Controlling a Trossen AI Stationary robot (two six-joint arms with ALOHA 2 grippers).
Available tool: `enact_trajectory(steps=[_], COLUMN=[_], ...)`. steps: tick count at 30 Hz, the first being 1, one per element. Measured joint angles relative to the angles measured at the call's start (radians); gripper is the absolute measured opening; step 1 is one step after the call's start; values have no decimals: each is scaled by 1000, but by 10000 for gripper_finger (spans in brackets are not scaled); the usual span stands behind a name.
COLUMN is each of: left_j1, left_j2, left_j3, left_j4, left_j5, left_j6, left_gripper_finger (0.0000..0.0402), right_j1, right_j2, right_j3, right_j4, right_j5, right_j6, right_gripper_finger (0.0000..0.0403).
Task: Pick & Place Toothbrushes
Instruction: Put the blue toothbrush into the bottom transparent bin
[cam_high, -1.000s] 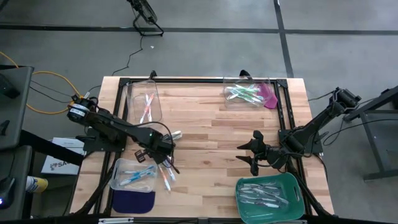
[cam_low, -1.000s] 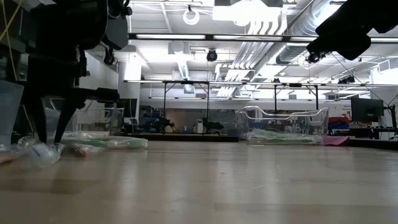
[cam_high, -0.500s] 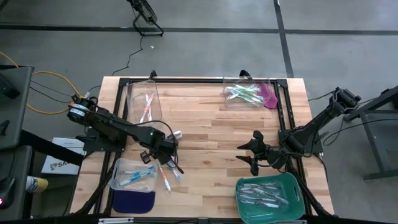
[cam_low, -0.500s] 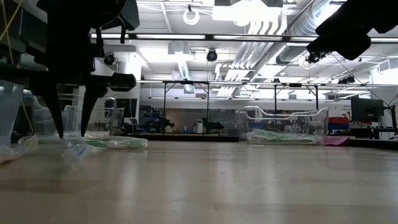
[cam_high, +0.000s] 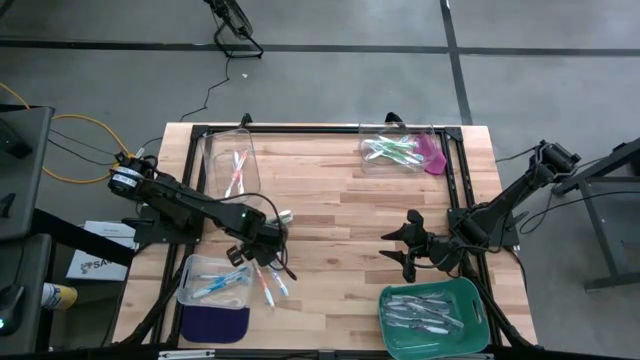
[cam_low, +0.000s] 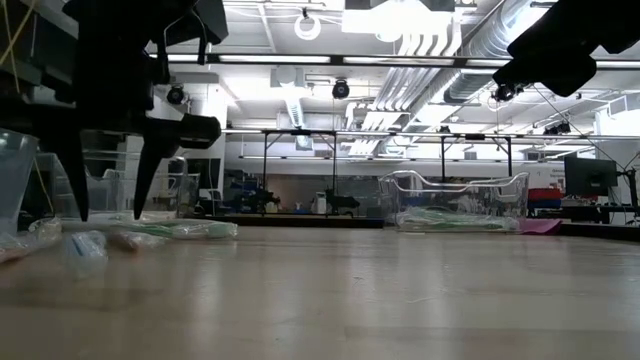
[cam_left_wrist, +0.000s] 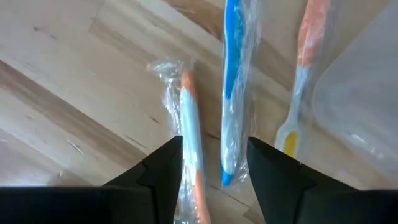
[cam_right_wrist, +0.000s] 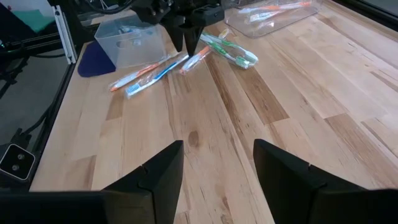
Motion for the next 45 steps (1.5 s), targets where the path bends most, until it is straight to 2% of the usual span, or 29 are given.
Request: enact_trajectory(steps=[7, 17, 30, 41, 45], left_j1=[-37, -58, -59, -59, -59], left_j2=[4, 58, 66, 65, 65], left_j3=[0, 3, -3, 3, 54], left_j4=[14, 41, 34, -30, -99], left_j5=[9, -7, -22, -26, -26], left_j6=[2, -26, -44, -53, -53], left_gripper_finger=[173, 173, 173, 173, 173], right_j1=[-1, -20, -20, -20, -20], right_j2=[12, 110, 106, 106, 106], right_j3=[0, -1, 0, 0, 0], right_j4=[2, 16, 69, 69, 69], right_j5=[1, -8, -11, -11, -11], right_j6=[0, 8, -26, -26, -27], right_gripper_finger=[188, 188, 188, 188, 188])
